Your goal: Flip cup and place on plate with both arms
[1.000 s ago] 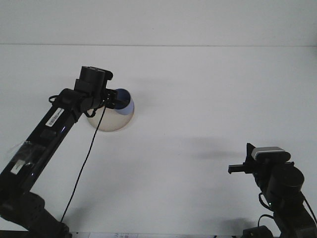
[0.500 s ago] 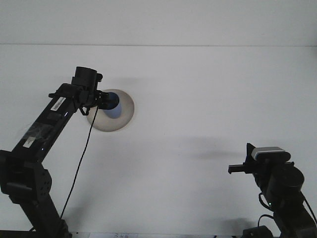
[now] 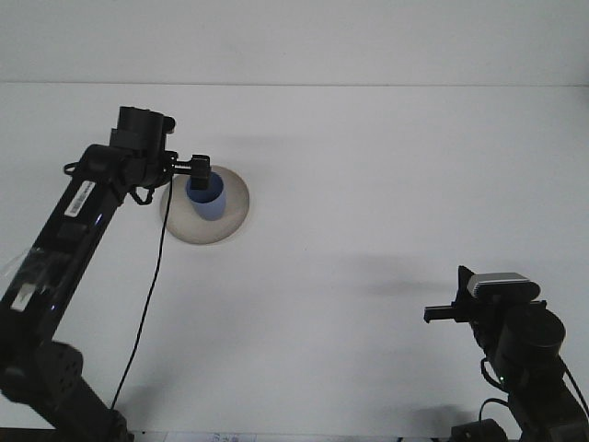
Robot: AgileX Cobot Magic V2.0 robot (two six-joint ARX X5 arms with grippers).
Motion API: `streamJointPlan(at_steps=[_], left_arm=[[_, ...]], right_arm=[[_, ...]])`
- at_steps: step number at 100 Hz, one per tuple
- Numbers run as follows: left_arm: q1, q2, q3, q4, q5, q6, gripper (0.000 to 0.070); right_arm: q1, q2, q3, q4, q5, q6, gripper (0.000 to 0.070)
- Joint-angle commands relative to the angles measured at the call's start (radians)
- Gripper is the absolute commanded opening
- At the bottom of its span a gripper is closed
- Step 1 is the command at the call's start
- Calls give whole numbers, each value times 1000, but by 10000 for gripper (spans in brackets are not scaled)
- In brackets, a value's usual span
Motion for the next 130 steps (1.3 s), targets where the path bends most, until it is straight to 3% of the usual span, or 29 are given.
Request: streamJointPlan(at_steps=[1, 26, 43, 59, 73, 86, 130], left_arm=[[-5, -78, -2, 14, -1, -19, 622], [-69, -442, -308, 153, -8, -73, 620], [-92, -719, -591, 254, -134, -117, 620], [-91, -929, -813, 264, -140, -115, 604], [-91, -1077, -968, 288, -169, -116, 392], [-91, -1167, -1040, 321, -185, -118, 0], [-91, -1201, -1044, 318, -207, -116, 12]], right_arm=[[2, 3, 12, 8, 0, 10, 0], [2, 3, 12, 8, 0, 10, 0], [2, 3, 12, 8, 0, 10, 0], [2, 3, 12, 9, 0, 10, 0], [2, 3, 12, 10, 0, 10, 0], [2, 3, 12, 20, 0, 10, 0], [2, 3, 12, 24, 0, 10, 0]])
